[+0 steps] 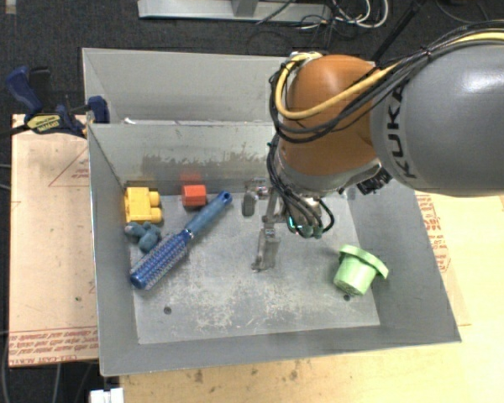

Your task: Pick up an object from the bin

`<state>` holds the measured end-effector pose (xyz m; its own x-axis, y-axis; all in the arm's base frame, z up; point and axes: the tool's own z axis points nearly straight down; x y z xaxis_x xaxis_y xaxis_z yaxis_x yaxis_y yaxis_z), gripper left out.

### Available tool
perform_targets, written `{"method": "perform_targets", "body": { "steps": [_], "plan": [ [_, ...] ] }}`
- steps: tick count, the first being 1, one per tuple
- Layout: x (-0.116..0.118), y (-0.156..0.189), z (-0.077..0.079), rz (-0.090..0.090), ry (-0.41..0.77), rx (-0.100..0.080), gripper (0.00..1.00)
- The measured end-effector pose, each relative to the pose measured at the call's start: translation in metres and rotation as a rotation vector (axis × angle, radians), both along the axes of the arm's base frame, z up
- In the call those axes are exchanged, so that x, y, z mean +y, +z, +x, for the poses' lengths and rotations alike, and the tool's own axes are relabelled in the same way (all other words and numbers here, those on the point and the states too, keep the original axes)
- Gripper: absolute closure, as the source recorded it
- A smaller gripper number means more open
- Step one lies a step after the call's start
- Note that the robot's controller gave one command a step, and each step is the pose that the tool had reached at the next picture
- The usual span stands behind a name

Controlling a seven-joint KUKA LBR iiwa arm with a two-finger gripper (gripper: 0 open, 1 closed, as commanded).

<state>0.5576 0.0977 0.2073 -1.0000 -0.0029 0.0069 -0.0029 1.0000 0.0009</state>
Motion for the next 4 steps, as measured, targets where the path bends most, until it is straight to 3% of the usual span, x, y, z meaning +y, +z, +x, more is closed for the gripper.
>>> {"method": "perform_targets", "body": {
  "steps": [1, 2, 3, 4],
  "plan": [
    [0.077, -0.060, 0.069, 0.003, 0.117, -0.008, 0.00],
    [0.127, -0.143, 0.029, -0.001, 0.161, 0.002, 0.00],
    [0.125, -0.138, 0.033, 0.001, 0.153, -0.006, 1.00],
    [0.140, 0.071, 0.026, 0.004, 0.100, -0.016, 1.00]
  ]
}}
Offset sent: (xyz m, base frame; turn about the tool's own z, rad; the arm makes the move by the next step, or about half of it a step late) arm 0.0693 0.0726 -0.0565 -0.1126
